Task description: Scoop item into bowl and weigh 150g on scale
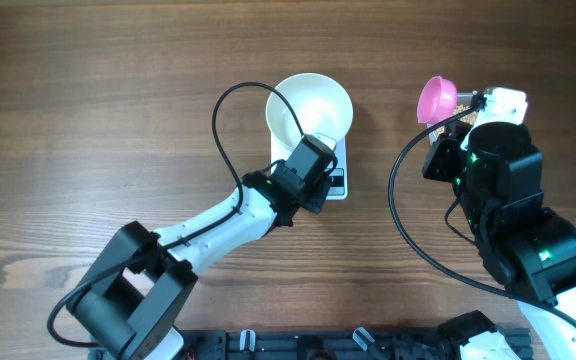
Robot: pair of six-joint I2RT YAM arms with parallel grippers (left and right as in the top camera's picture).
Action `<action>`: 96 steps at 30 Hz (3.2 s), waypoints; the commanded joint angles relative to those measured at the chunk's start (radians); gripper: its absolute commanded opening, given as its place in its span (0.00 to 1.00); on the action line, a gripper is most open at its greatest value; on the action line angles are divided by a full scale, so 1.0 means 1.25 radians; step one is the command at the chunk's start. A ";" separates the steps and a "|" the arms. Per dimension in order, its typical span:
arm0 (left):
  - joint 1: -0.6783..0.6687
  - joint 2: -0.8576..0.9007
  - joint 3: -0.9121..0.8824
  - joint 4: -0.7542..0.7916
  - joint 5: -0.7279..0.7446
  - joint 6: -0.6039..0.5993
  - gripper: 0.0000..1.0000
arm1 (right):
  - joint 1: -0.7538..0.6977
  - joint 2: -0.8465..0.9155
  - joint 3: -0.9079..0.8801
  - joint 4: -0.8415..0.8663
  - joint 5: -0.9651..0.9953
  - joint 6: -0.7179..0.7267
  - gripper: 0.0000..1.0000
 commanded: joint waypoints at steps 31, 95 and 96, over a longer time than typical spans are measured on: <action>-0.020 0.104 0.062 0.004 -0.070 0.018 0.04 | -0.004 -0.001 0.025 0.004 -0.009 -0.002 0.05; -0.021 0.141 0.079 -0.023 -0.045 -0.006 0.04 | -0.004 -0.001 0.025 0.001 -0.008 -0.011 0.04; -0.021 0.141 0.079 -0.029 -0.061 -0.005 0.04 | -0.004 -0.001 0.025 0.001 -0.008 -0.011 0.04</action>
